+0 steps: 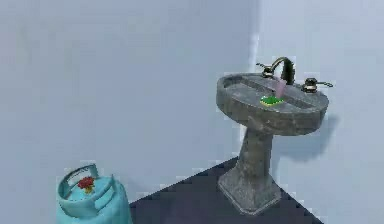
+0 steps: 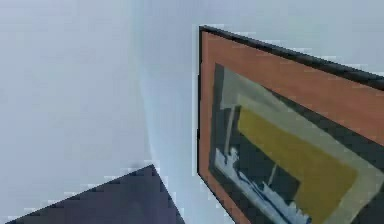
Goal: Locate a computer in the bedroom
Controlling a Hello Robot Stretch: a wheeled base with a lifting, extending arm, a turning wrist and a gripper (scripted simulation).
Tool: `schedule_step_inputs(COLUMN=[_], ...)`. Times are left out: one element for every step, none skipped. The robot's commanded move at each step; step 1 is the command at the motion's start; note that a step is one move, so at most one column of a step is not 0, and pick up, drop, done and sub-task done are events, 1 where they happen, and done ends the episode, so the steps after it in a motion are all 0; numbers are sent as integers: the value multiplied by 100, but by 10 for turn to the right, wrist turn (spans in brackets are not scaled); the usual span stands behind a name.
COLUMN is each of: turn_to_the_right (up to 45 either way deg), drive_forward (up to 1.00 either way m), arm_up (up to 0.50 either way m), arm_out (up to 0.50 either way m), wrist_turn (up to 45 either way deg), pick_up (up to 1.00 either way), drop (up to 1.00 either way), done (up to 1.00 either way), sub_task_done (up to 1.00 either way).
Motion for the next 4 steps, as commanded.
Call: schedule_step_inputs(turn_to_the_right=[-360, 0, -450, -450], drive_forward=[0, 10, 0, 0], arm_up=[0, 0, 0, 0], arm_out=[0, 0, 0, 0], wrist_turn=[0, 0, 0, 0], pick_up=[0, 0, 0, 0], drop=[0, 0, 0, 0], done=[0, 0, 0, 0], sub_task_done=[0, 0, 0, 0])
